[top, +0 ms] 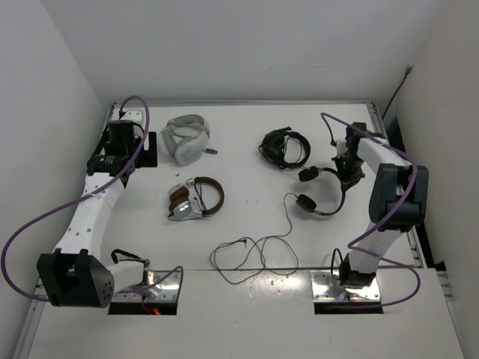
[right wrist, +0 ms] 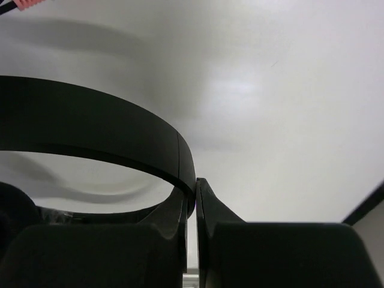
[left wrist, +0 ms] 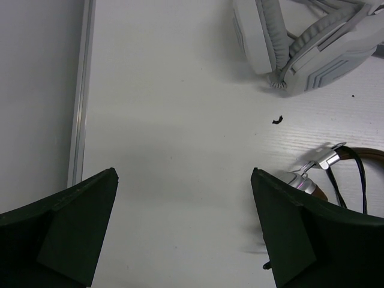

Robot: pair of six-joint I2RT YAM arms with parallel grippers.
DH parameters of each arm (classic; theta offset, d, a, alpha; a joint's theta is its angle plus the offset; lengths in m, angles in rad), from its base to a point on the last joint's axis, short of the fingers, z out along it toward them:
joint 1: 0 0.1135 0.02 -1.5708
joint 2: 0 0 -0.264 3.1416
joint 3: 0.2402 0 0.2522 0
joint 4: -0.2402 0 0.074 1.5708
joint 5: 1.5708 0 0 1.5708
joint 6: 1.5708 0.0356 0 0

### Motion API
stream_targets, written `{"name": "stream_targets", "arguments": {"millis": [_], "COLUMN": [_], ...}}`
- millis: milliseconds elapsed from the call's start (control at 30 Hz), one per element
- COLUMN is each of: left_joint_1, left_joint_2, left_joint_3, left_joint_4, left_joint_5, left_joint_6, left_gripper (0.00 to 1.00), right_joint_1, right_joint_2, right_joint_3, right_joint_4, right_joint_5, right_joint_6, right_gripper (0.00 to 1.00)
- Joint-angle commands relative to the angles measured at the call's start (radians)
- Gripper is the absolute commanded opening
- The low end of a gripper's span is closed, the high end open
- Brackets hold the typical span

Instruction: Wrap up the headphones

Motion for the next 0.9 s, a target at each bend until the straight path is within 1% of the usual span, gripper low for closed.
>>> {"name": "stream_targets", "arguments": {"millis": [0, 67, 100, 200, 300, 333, 367, 400, 467, 500, 533, 667, 733, 800, 867], "left_joint_1": [0.009, 0.009, 0.009, 0.009, 0.009, 0.009, 0.009, 0.009, 0.009, 0.009, 0.009, 0.009, 0.009, 0.009, 0.009], "left_joint_2": [0.016, 0.025, 0.025, 0.045, 0.071, 0.085, 0.099, 0.099, 0.110, 0.120, 0.120, 0.130, 0.130, 0.110, 0.091], "left_joint_3": [0.034, 0.045, 0.057, 0.083, 0.109, 0.122, 0.122, 0.131, 0.142, 0.142, 0.142, 0.142, 0.142, 0.102, 0.061], "left_joint_4": [0.028, 0.028, 0.028, 0.019, 0.019, 0.019, 0.019, 0.019, 0.019, 0.019, 0.019, 0.019, 0.031, 0.060, 0.084], "left_joint_5": [0.020, 0.046, 0.046, 0.072, 0.095, 0.095, 0.107, 0.107, 0.117, 0.117, 0.117, 0.117, 0.106, 0.106, 0.132], "left_joint_6": [0.027, 0.036, 0.045, 0.046, 0.055, 0.055, 0.044, 0.044, 0.032, 0.021, 0.021, 0.010, -0.004, -0.014, -0.014], "left_gripper": [1.00, 1.00, 1.00, 1.00, 1.00, 1.00, 1.00, 1.00, 1.00, 1.00, 1.00, 1.00, 1.00, 1.00, 1.00], "right_joint_1": [-0.036, -0.036, -0.036, -0.054, -0.054, -0.054, -0.054, -0.054, -0.074, -0.074, -0.086, -0.155, -0.183, -0.229, -0.255], "right_joint_2": [0.036, 0.072, 0.073, 0.115, 0.149, 0.172, 0.184, 0.195, 0.214, 0.214, 0.214, 0.131, 0.067, 0.024, -0.036], "right_joint_3": [0.122, 0.132, 0.141, 0.162, 0.190, 0.190, 0.207, 0.233, 0.273, 0.282, 0.282, 0.236, 0.196, 0.129, 0.059], "right_joint_4": [0.007, -0.010, -0.010, -0.010, -0.010, 0.003, 0.004, 0.004, 0.004, -0.013, -0.013, -0.035, -0.035, -0.035, -0.026], "right_joint_5": [-0.020, -0.020, -0.011, -0.001, 0.012, 0.026, 0.026, 0.026, 0.013, 0.000, -0.021, -0.104, -0.151, -0.219, -0.273], "right_joint_6": [-0.187, -0.263, -0.335, -0.439, -0.478, -0.478, -0.478, -0.469, -0.422, -0.405, -0.385, -0.244, -0.195, -0.141, -0.124], "right_gripper": [0.00, 0.00, 0.00, 0.00, 0.00, 0.01, 0.06, 0.15, 0.22, 0.30, 0.33, 0.42, 0.43, 0.43, 0.44]}}
